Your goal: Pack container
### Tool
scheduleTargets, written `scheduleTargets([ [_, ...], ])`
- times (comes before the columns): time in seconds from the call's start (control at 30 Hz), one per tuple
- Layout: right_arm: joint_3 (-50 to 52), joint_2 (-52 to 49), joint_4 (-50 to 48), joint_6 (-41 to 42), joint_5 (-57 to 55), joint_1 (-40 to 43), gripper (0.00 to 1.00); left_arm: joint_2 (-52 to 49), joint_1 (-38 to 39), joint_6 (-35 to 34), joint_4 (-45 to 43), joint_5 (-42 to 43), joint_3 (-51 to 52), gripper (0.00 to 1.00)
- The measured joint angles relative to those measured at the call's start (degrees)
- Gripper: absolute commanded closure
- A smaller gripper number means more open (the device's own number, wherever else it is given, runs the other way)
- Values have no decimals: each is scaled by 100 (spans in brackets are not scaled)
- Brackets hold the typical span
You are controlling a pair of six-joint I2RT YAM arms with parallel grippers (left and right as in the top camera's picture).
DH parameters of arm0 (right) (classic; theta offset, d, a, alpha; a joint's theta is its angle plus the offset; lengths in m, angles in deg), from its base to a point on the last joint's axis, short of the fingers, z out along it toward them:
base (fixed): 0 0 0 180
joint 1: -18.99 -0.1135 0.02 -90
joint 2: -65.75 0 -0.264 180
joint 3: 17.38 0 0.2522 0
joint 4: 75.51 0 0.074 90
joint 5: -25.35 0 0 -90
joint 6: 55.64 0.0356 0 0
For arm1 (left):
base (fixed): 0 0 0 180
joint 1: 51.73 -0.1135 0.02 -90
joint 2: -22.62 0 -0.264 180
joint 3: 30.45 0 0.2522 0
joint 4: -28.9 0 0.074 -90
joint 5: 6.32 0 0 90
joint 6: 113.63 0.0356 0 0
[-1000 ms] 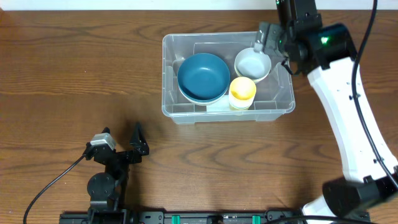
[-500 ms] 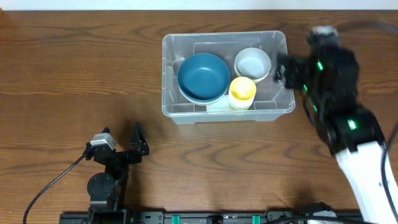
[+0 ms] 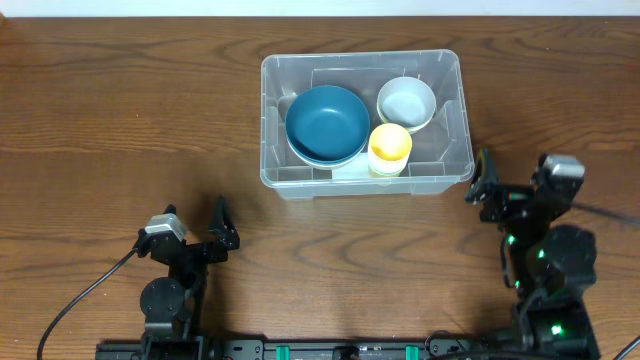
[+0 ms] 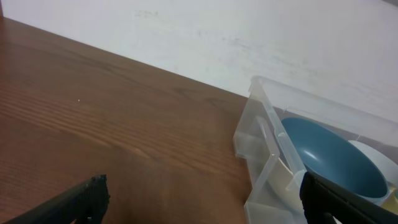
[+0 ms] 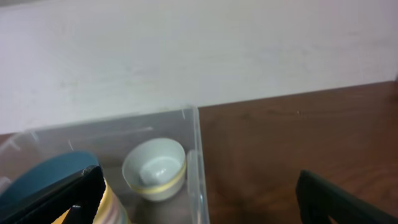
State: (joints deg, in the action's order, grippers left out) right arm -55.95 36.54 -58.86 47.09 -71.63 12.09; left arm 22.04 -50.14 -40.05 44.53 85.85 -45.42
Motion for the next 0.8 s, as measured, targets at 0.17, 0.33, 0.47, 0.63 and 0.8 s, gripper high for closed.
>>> scheduleTargets([
  [0.17,758,713,-31,-24,7,70,1,0,2,0,0,0,0,2],
  [0.33,1360,1381,-42,-37,13,133,1,0,2,0,0,0,0,2],
  [0.47,1742,1845,-63,-39,15,133,1,0,2,0,0,0,0,2],
  [0.63,2055,2203,-76,-39,42,133,1,0,2,0,0,0,0,2],
  [0.8,2293,2468,-55,-39,87,133,1,0,2,0,0,0,0,2],
])
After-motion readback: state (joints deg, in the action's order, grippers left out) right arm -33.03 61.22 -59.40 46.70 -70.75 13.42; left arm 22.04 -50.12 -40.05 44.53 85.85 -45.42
